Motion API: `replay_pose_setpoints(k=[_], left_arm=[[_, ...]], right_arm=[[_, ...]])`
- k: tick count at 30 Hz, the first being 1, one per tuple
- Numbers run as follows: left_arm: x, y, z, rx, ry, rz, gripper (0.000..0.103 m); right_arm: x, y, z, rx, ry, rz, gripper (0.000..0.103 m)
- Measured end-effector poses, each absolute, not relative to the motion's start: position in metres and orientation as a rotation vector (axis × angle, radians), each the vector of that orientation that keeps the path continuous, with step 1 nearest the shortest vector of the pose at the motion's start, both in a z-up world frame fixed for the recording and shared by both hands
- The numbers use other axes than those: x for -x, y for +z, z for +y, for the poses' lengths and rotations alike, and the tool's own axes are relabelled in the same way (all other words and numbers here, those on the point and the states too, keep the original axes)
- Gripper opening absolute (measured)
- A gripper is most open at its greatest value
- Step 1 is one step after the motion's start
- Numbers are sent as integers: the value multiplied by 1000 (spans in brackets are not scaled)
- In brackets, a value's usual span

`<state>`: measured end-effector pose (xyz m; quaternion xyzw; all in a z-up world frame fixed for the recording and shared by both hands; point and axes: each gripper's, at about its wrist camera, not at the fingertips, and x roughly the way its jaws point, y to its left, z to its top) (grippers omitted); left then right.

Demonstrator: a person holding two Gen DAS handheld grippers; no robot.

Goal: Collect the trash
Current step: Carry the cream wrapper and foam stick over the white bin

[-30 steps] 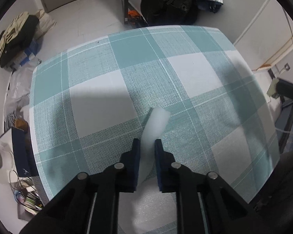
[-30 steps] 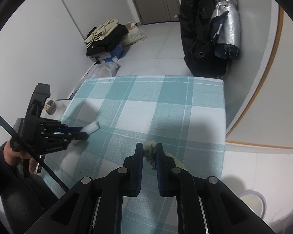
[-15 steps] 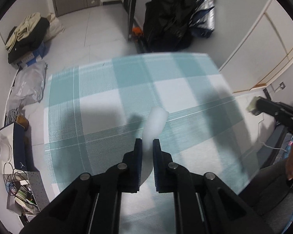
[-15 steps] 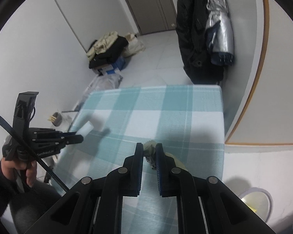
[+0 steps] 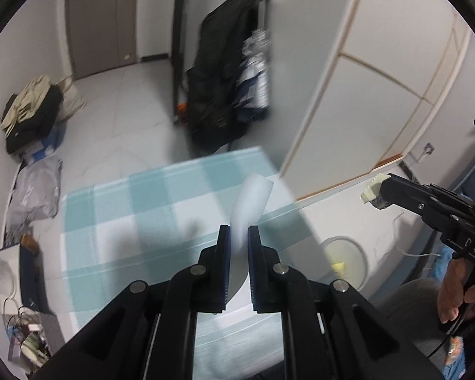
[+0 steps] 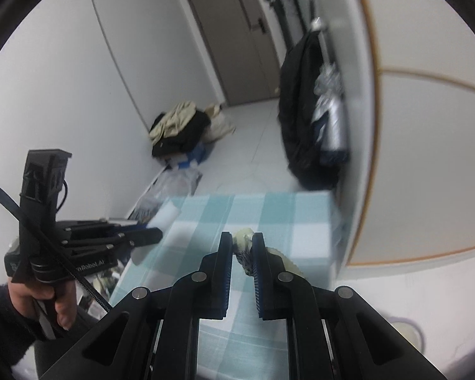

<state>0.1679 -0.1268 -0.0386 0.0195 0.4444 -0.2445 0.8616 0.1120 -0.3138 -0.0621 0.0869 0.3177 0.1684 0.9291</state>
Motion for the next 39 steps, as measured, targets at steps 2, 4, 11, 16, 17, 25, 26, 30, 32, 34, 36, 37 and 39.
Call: replay_pose_setpoints(k=[2, 4, 11, 16, 17, 25, 26, 30, 32, 34, 36, 37, 39], left_arm=[[-162, -31, -139, -32, -552, 902, 6], [-156, -26, -156, -25, -592, 873, 6], [-148, -34, -218, -1, -721, 889, 6], [-147, -43, -267, 22, -805, 925, 6], [-147, -45, -275, 21, -818, 933, 6], [-147, -77, -336, -2, -912, 1037, 6], [-147, -82, -343, -5, -922, 1049, 6], [-149, -101, -361, -13, -941, 1110, 6], [-147, -109, -368, -7, -944, 1140, 6], [-147, -117, -373, -9, -947, 1170, 6], [-148, -128, -379, -9, -946, 1204, 6], [-150, -134, -382, -6, -946, 1226, 6], [-151, -145, -387, -4, -941, 1263, 6]], right_arm=[[-101, -50, -332, -208, 325, 621, 11], [-90, -39, -353, -243, 314, 601, 11], [-47, -27, -429, -316, 200, 548, 11], [-22, -52, -482, -381, 84, 588, 11], [-19, -57, -490, -388, 66, 597, 11], [-3, -128, -560, -539, -69, 710, 11], [-4, -134, -564, -547, -78, 719, 11], [-9, -172, -581, -598, -109, 779, 11], [-14, -192, -586, -624, -120, 814, 11], [-19, -212, -590, -667, -118, 841, 11], [-27, -231, -596, -694, -119, 868, 11], [-29, -238, -596, -700, -118, 879, 12], [-34, -253, -595, -710, -116, 909, 12]])
